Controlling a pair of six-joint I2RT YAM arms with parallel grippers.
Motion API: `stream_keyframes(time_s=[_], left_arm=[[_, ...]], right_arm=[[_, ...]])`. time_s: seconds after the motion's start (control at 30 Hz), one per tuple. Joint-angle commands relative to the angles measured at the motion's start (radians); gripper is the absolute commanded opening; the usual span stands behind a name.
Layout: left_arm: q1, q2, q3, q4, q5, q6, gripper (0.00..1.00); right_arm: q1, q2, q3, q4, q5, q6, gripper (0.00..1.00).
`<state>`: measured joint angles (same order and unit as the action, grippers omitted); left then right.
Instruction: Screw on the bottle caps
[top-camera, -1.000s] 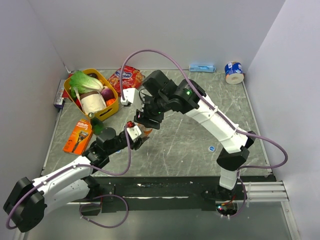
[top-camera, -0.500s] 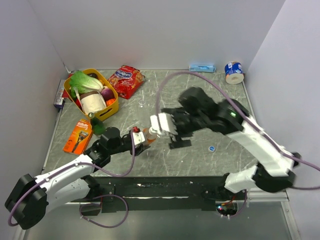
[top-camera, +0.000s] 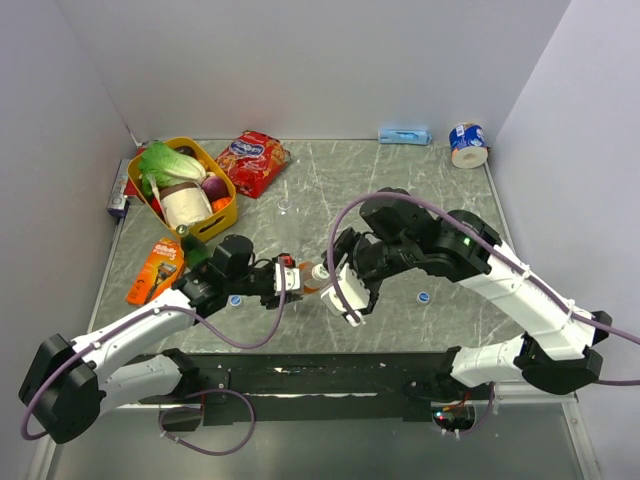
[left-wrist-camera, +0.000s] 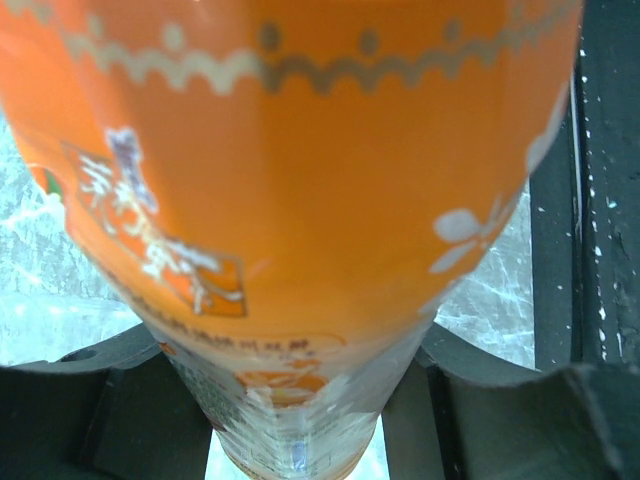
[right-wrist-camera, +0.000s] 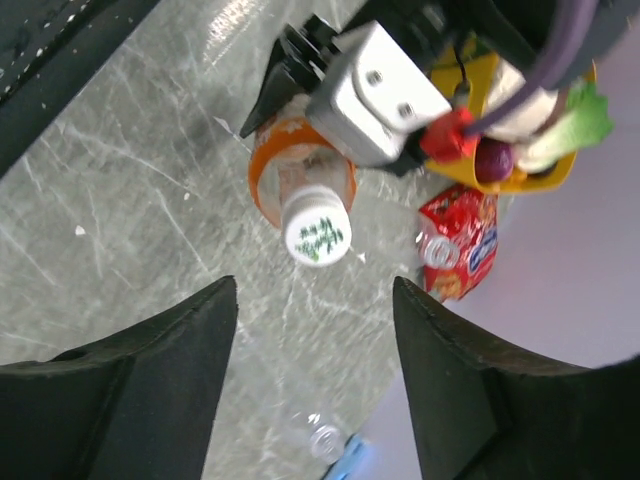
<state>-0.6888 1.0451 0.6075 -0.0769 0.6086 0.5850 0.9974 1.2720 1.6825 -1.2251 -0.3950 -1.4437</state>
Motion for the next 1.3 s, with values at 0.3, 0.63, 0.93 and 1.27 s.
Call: stream_keyframes(time_s=[0.3,0.63,0.93,1.27], left_arm=[[0.002,0.023,0.087,-0.061,0.054,0.085,0.01],[0.002,0.033,0.101,-0.070,0.062,0.108,0.01],[0.002,0.044,0.117,-0.055,0.060,0.101,0.01],[0.002,0.026,0.097,-0.043,0.051,0.108,0.01]], right_arm=[[0.026,0.033,0.031,-0.096,-0.067,-0.149,0.62],[0.029,0.043,-0.004,-0.008,-0.036,-0.104,0.61],[0.029,0.075,0.014,-0.048,-0.048,-0.101,0.54],[0.030,0.095,0.026,-0.056,-0.042,-0.063,0.44]])
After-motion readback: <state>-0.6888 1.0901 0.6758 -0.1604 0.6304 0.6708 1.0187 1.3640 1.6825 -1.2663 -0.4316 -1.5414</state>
